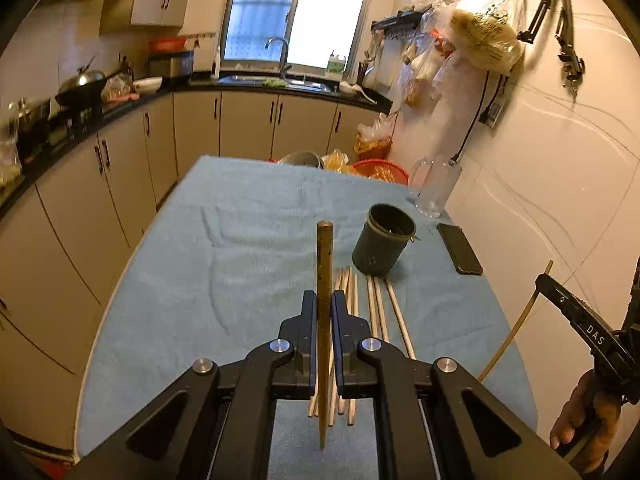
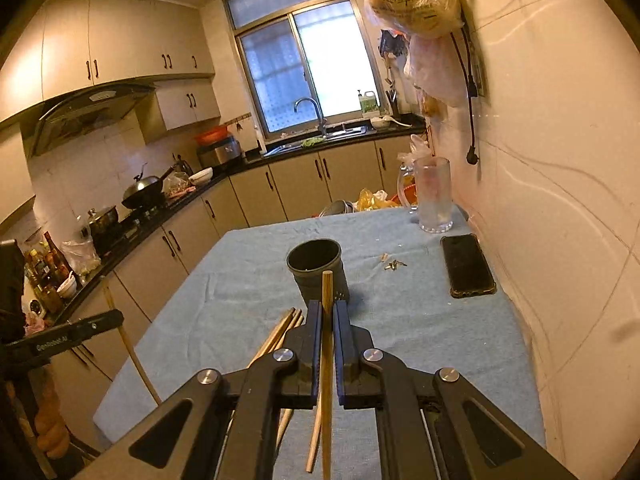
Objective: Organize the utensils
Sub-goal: 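Lift the chopstick upright with the left gripper and carry it over the grey cup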
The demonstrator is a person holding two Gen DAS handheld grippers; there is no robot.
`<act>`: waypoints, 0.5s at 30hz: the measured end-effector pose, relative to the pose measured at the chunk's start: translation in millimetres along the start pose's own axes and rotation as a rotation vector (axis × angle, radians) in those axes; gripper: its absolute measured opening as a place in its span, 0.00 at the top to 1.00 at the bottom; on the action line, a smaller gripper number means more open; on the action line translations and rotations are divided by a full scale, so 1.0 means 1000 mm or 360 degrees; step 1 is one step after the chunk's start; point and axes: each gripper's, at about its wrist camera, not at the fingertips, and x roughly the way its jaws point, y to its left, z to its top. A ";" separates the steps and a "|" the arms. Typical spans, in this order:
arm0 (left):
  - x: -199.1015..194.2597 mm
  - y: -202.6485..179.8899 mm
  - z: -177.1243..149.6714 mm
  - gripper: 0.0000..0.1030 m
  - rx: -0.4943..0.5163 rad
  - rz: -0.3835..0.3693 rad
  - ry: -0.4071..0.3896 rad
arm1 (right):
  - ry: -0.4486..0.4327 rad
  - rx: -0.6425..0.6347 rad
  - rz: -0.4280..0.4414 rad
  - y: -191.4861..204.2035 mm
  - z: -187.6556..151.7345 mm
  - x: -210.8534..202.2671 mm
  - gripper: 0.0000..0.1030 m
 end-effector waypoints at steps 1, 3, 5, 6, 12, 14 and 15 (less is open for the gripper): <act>-0.002 -0.001 0.003 0.93 0.0003 0.0001 -0.0009 | -0.0014 0.0003 0.0001 0.000 0.001 -0.003 0.94; -0.004 -0.003 0.005 0.93 0.0005 -0.0012 -0.0020 | -0.0019 -0.0003 0.0003 -0.001 0.002 -0.004 0.94; -0.006 -0.005 0.010 0.93 0.0003 -0.0016 -0.0041 | -0.0030 0.0009 0.0008 -0.002 0.004 -0.005 0.94; -0.007 -0.005 0.013 0.93 0.0002 -0.0013 -0.0057 | -0.0035 0.0006 0.0009 -0.002 0.006 -0.006 0.94; -0.004 -0.010 0.034 0.93 0.0006 -0.0025 -0.0140 | -0.0122 -0.0005 0.0004 -0.003 0.026 -0.016 0.94; 0.001 -0.012 0.044 0.93 0.0000 -0.0031 -0.0177 | -0.0147 -0.0004 0.0010 -0.003 0.034 -0.017 0.94; 0.003 -0.013 0.049 0.93 -0.0007 -0.0043 -0.0192 | -0.0157 -0.0005 0.0013 -0.002 0.038 -0.017 0.94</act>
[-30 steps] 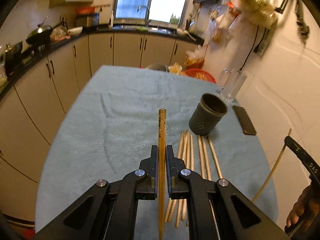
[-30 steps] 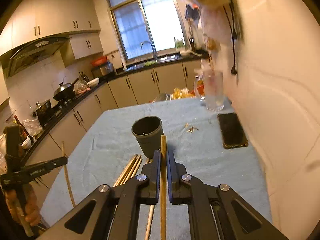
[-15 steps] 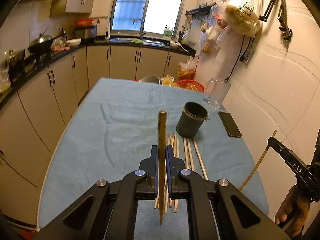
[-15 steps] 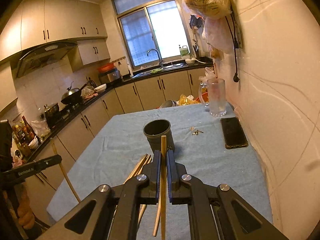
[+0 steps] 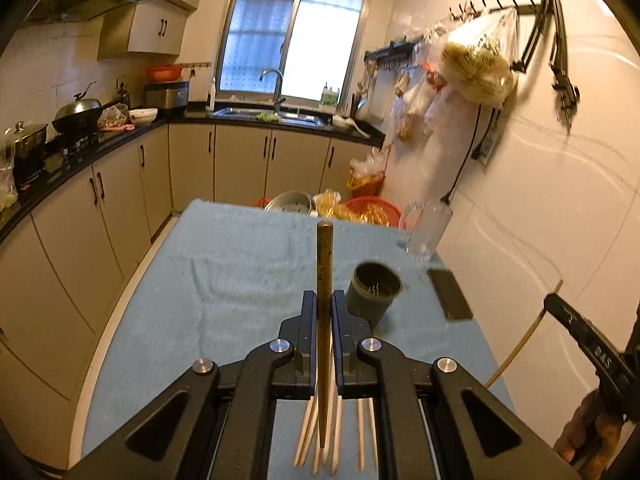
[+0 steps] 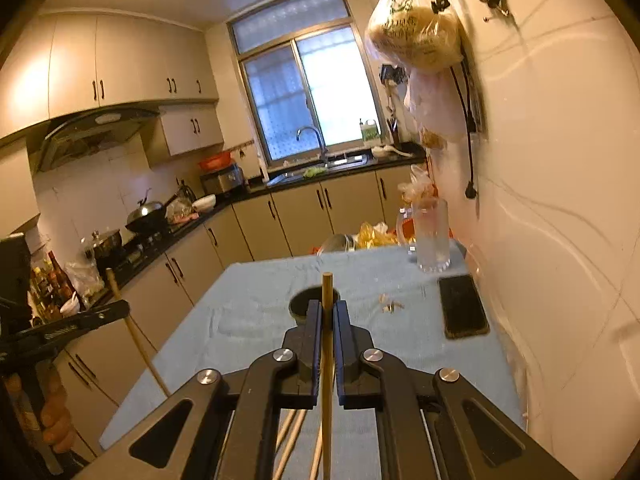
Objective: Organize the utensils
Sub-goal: 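Lift the chopstick upright with the left gripper and carry it over the grey cup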
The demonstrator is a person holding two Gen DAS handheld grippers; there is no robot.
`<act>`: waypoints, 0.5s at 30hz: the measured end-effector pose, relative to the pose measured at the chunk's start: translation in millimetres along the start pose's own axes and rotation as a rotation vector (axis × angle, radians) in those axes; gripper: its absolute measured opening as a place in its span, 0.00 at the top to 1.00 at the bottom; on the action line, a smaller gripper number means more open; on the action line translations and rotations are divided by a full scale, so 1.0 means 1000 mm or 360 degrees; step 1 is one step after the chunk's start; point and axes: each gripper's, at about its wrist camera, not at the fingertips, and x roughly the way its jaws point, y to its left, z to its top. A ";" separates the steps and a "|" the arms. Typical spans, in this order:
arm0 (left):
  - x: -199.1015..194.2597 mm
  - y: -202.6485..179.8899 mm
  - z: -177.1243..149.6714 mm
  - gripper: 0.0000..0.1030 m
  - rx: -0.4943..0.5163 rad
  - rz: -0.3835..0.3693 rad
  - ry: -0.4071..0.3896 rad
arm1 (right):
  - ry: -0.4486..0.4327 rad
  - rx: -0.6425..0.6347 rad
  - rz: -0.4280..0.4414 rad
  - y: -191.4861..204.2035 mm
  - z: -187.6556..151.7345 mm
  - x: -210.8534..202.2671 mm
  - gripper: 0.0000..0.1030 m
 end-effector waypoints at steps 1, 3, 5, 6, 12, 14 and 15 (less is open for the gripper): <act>0.006 -0.001 0.007 0.93 -0.0009 -0.0024 -0.0014 | -0.0014 -0.0003 0.0006 0.001 0.006 0.002 0.94; 0.016 -0.002 0.018 0.93 -0.0035 -0.0042 -0.0032 | -0.0038 -0.0001 0.0012 0.001 0.014 0.007 0.94; 0.026 -0.005 0.032 0.93 -0.0041 -0.0069 -0.0060 | -0.0062 0.0012 0.0026 0.001 0.023 0.015 0.94; 0.028 -0.006 0.037 0.93 -0.0046 -0.0075 -0.0070 | -0.0078 0.0021 0.0028 0.001 0.028 0.019 0.94; 0.053 -0.022 0.074 0.93 -0.0017 -0.0109 -0.0159 | -0.0171 0.0050 0.0046 0.002 0.059 0.047 0.94; 0.060 -0.026 0.083 0.93 -0.0015 -0.0101 -0.0205 | -0.0202 0.0061 0.0058 0.003 0.070 0.058 0.94; 0.064 -0.029 0.088 0.93 -0.0009 -0.0092 -0.0215 | -0.0213 0.0062 0.0057 0.005 0.075 0.062 0.94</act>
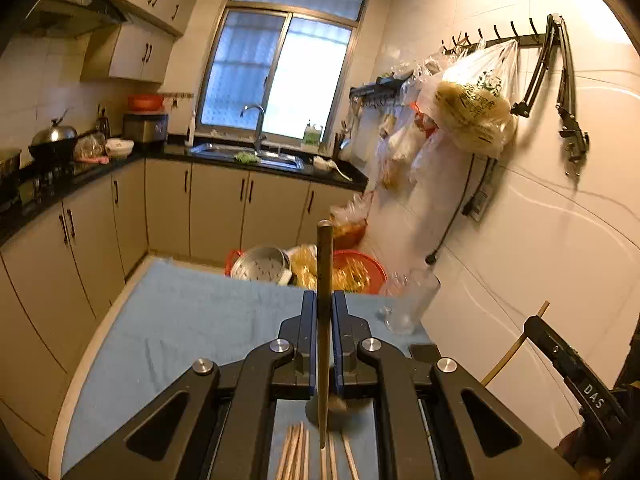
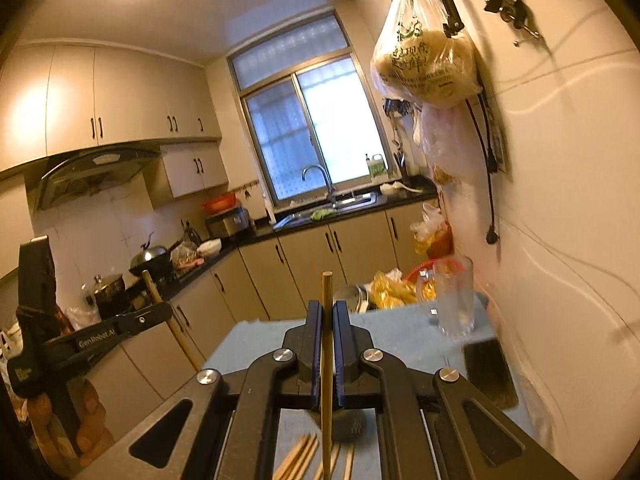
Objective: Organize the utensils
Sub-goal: 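Lift the chopstick upright with the left gripper and carry it over the grey cup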
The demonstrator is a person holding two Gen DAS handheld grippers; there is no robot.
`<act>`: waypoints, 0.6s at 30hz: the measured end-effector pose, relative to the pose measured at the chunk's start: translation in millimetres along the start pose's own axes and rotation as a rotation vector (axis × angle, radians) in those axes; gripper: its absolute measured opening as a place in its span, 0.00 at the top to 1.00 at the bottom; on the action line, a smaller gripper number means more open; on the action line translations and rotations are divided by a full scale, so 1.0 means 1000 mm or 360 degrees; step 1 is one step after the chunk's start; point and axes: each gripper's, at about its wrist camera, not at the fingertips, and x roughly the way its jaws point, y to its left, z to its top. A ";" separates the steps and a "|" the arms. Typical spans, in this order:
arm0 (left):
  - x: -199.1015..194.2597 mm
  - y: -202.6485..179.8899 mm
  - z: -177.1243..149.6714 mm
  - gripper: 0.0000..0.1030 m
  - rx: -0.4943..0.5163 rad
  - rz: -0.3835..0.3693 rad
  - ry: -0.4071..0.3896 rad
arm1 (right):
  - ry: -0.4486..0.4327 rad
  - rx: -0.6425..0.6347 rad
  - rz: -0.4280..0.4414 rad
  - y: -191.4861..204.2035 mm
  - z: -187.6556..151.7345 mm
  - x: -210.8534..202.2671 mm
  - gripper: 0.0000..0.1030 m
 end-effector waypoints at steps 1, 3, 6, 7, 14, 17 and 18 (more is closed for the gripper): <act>0.007 -0.002 0.005 0.93 0.0001 -0.0006 -0.0006 | -0.0015 0.0001 0.0006 0.001 0.005 0.006 0.94; 0.015 -0.005 0.010 0.93 0.0001 -0.0004 -0.0025 | -0.0053 0.0009 0.0006 0.003 0.014 0.016 0.94; 0.031 -0.011 0.019 0.93 0.0004 0.0010 -0.0035 | -0.0086 0.0024 0.0014 0.004 0.025 0.033 0.94; 0.037 -0.013 0.021 0.93 0.0006 0.0014 -0.0041 | -0.0101 0.0025 0.0007 0.005 0.028 0.037 0.94; 0.071 -0.018 0.011 0.93 -0.0011 0.0031 -0.0011 | -0.0133 0.0040 -0.0050 -0.002 0.024 0.073 0.94; 0.081 -0.018 -0.002 0.93 -0.0009 0.0033 0.0020 | -0.0102 0.0056 -0.0058 -0.009 0.010 0.088 0.94; 0.084 -0.018 -0.007 0.93 -0.0006 0.0038 0.0035 | -0.0076 0.0064 -0.0066 -0.012 0.004 0.093 0.94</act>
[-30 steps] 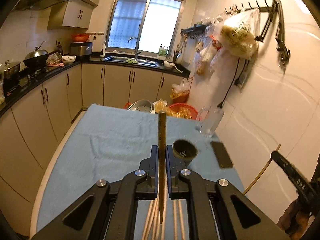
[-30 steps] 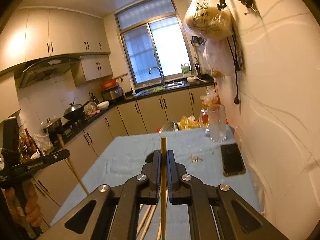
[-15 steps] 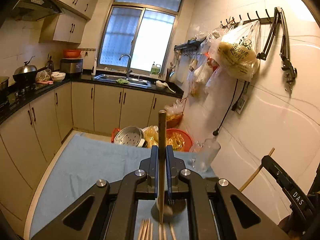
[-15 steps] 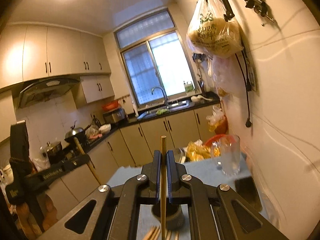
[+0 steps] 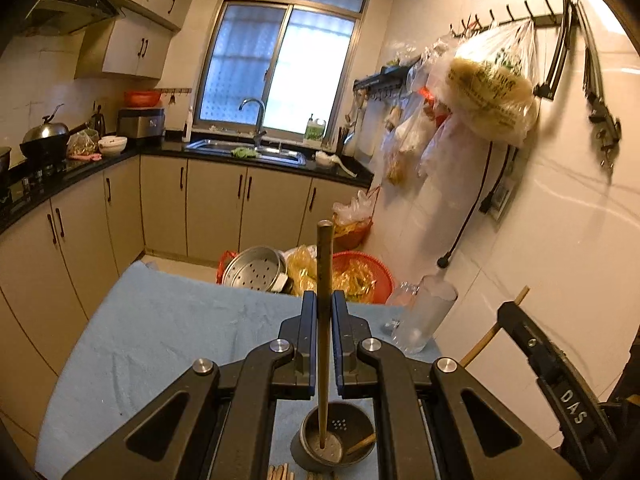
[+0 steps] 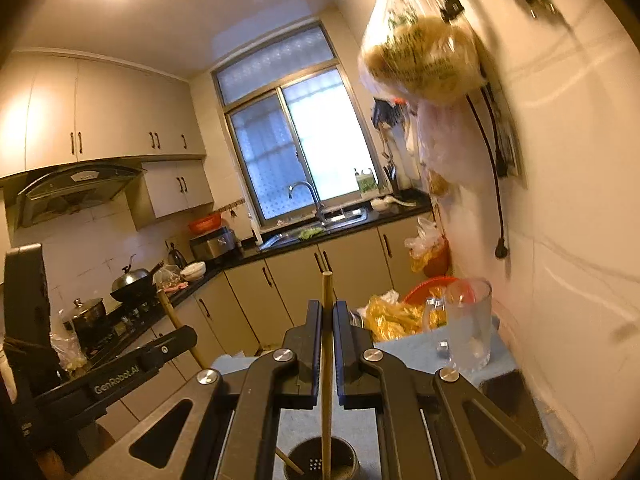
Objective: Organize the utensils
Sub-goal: 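Lift the chopstick upright with the left gripper and carry it over the grey cup, then lower the chopstick into the grey cup and open the left gripper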
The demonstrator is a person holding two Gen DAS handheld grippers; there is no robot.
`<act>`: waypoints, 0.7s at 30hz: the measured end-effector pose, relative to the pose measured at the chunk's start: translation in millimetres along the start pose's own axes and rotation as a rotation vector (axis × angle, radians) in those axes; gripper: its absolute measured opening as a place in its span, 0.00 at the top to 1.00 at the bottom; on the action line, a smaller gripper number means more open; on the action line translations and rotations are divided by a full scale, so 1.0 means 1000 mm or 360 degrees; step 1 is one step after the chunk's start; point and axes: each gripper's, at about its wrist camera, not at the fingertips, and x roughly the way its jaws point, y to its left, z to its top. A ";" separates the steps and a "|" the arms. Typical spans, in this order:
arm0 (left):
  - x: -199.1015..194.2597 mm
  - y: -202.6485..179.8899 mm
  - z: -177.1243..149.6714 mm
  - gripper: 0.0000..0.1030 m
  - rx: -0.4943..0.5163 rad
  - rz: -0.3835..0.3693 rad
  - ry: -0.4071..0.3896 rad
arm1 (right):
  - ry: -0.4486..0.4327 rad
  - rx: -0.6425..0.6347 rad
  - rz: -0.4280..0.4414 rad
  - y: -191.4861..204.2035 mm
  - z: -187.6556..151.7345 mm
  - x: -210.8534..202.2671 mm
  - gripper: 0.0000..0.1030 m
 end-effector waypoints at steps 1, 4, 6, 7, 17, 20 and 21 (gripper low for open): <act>0.003 0.000 -0.004 0.93 0.0004 -0.0001 0.0014 | 0.0023 0.0010 0.0002 -0.004 -0.006 0.004 0.94; 0.013 0.002 -0.016 0.93 0.0001 0.0010 0.0076 | 0.0084 0.0039 -0.0002 -0.014 -0.020 0.016 0.94; 0.017 0.003 -0.023 0.93 -0.0006 0.0006 0.0110 | 0.0122 0.0073 0.0013 -0.020 -0.027 0.023 0.94; 0.018 0.004 -0.026 0.93 -0.0008 0.0014 0.0120 | 0.0148 0.0081 0.0015 -0.022 -0.031 0.026 0.94; 0.030 -0.001 -0.041 0.93 0.0034 0.0027 0.0250 | 0.0245 0.0120 0.0034 -0.031 -0.052 0.039 0.92; 0.030 -0.002 -0.044 0.90 0.0052 0.0019 0.0291 | 0.0239 0.0122 0.0039 -0.032 -0.053 0.037 0.90; 0.030 -0.002 -0.045 0.84 0.0052 0.0013 0.0317 | 0.0241 0.0137 0.0063 -0.034 -0.052 0.035 0.90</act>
